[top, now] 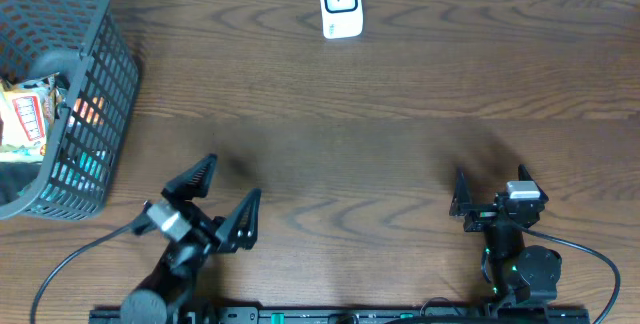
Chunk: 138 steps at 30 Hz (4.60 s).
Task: Scan the item barcode
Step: 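Raise the left gripper and move it over the grey basket, then lower the left gripper into the basket and grasp a snack packet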
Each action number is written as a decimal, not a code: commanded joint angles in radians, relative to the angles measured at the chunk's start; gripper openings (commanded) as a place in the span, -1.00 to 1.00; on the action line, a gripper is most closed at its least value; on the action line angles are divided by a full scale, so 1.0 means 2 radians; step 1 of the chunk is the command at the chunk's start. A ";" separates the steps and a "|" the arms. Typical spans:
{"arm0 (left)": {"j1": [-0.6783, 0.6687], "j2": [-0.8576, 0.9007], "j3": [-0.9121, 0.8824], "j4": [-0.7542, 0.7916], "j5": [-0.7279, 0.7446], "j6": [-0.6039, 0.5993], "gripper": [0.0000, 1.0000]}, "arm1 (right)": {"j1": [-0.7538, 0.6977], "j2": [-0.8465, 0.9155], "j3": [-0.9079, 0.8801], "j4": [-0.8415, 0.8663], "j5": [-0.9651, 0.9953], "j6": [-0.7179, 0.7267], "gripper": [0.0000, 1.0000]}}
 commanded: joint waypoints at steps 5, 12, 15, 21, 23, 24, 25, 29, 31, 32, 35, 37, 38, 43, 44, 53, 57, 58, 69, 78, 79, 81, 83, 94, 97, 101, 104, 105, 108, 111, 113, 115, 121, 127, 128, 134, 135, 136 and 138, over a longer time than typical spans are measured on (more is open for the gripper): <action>-0.001 -0.002 0.035 0.082 -0.052 -0.011 0.95 | 0.003 0.000 -0.002 -0.001 0.004 0.001 0.99; -0.001 0.063 0.131 0.069 -0.096 0.064 0.95 | 0.003 0.000 -0.002 -0.001 0.004 0.002 0.99; -0.001 0.139 0.208 0.026 -0.096 0.091 0.95 | 0.003 0.000 -0.002 -0.001 0.004 0.001 0.98; 0.000 0.306 0.400 -0.193 -0.096 0.142 0.95 | 0.003 0.000 -0.002 -0.001 0.004 0.001 0.98; 0.000 0.373 0.490 -0.309 -0.101 0.181 0.95 | 0.003 0.000 -0.002 -0.001 0.004 0.002 0.99; 0.000 0.405 0.534 -0.361 -0.108 0.189 0.95 | 0.003 0.000 -0.002 -0.001 0.004 0.001 0.99; 0.000 0.442 0.581 -0.414 -0.109 0.200 0.95 | 0.003 0.000 -0.002 -0.001 0.004 0.001 0.99; 0.000 0.541 0.721 -0.546 -0.089 0.214 0.95 | 0.003 0.000 -0.002 -0.001 0.004 0.001 0.99; 0.000 0.570 0.759 -0.579 -0.084 0.214 0.95 | 0.003 0.000 -0.002 -0.001 0.004 0.002 0.99; 0.000 0.579 0.768 -0.583 -0.084 0.214 0.95 | 0.003 0.000 -0.002 -0.001 0.004 0.001 0.99; 0.000 0.590 0.769 -0.571 -0.087 0.214 0.95 | 0.003 0.000 -0.002 -0.001 0.004 0.001 0.99; 0.000 0.595 0.769 -0.557 -0.093 0.214 0.95 | 0.003 0.000 -0.002 -0.001 0.004 0.001 0.99; 0.000 0.596 0.769 -0.546 -0.101 0.214 0.95 | 0.003 0.000 -0.002 -0.001 0.004 0.001 0.98; 0.003 0.600 0.770 -0.498 -0.187 0.193 0.95 | 0.003 0.000 -0.002 -0.001 0.004 0.001 0.99; 0.007 0.599 0.770 -0.490 -0.206 0.189 0.95 | 0.003 0.000 -0.002 -0.001 0.004 0.001 0.99; 0.166 0.606 0.810 -0.497 -0.132 0.189 0.95 | 0.003 0.000 -0.002 -0.001 0.004 0.001 0.99; 0.254 0.618 0.829 -0.501 -0.072 0.171 0.95 | 0.003 0.000 -0.002 -0.001 0.004 0.001 0.99; 0.269 0.622 0.833 -0.505 -0.073 0.170 0.95 | 0.003 0.000 -0.002 -0.001 0.004 0.002 0.98; 0.368 0.675 0.833 -0.575 -0.244 0.170 0.96 | 0.003 0.000 -0.002 -0.001 0.004 0.001 0.98; 0.370 0.723 0.833 -0.566 -0.273 0.171 0.95 | 0.003 0.000 -0.002 -0.001 0.004 0.002 0.99; 0.370 0.733 0.833 -0.571 -0.273 0.181 0.95 | 0.003 0.000 -0.002 -0.001 0.004 0.001 0.98; 0.370 0.751 0.833 -0.585 -0.274 0.214 0.96 | 0.003 0.000 -0.002 -0.001 0.004 0.002 0.99; 0.370 0.769 0.833 -0.598 -0.274 0.248 0.96 | 0.003 0.000 -0.002 -0.001 0.004 0.001 0.99; 0.370 0.855 0.833 -0.620 -0.274 0.346 0.79 | 0.003 0.000 -0.002 -0.001 0.004 0.001 0.99; 0.370 0.882 0.829 -0.630 -0.302 0.375 0.77 | 0.003 0.000 -0.002 -0.001 0.004 0.001 0.98; 0.369 0.917 0.820 -0.633 -0.324 0.399 0.63 | 0.003 0.000 -0.002 -0.001 0.004 0.002 0.99; 0.364 0.935 0.818 -0.641 -0.324 0.431 0.57 | 0.003 0.000 -0.002 -0.001 0.004 0.001 0.99; 0.361 0.941 0.818 -0.642 -0.324 0.439 0.58 | 0.003 0.000 -0.002 -0.001 0.004 0.002 0.99; 0.354 0.958 0.817 -0.641 -0.337 0.444 0.58 | 0.003 0.000 -0.002 -0.001 0.004 0.002 0.99; 0.347 0.976 0.817 -0.639 -0.370 0.444 0.58 | 0.003 0.000 -0.002 -0.001 0.004 0.001 0.99; 0.345 0.989 0.817 -0.639 -0.376 0.444 0.58 | 0.003 0.000 -0.002 -0.001 0.004 0.002 0.98; 0.342 1.003 0.817 -0.642 -0.376 0.458 0.58 | 0.003 0.000 -0.002 -0.001 0.004 0.001 0.98; 0.328 1.037 0.817 -0.636 -0.409 0.476 0.57 | 0.003 0.000 -0.002 -0.001 0.004 0.001 0.99; 0.324 1.064 0.817 -0.622 -0.444 0.476 0.47 | 0.003 0.000 -0.002 -0.001 0.004 0.001 0.99; 0.325 1.068 0.817 -0.620 -0.446 0.476 0.40 | 0.003 0.000 -0.002 -0.001 0.004 0.002 0.99; 0.325 1.073 0.817 -0.614 -0.446 0.475 -0.24 | 0.003 0.000 -0.002 -0.001 0.004 0.001 0.98; 0.325 1.073 0.817 -0.614 -0.446 0.475 -0.35 | 0.003 0.000 -0.002 -0.001 0.004 0.001 0.99; 0.325 1.073 0.817 -0.615 -0.446 0.475 -0.47 | 0.003 0.000 -0.002 -0.001 0.004 0.001 0.99; 0.325 1.073 0.817 -0.615 -0.446 0.473 -0.63 | 0.003 0.000 -0.002 -0.001 0.004 0.001 0.98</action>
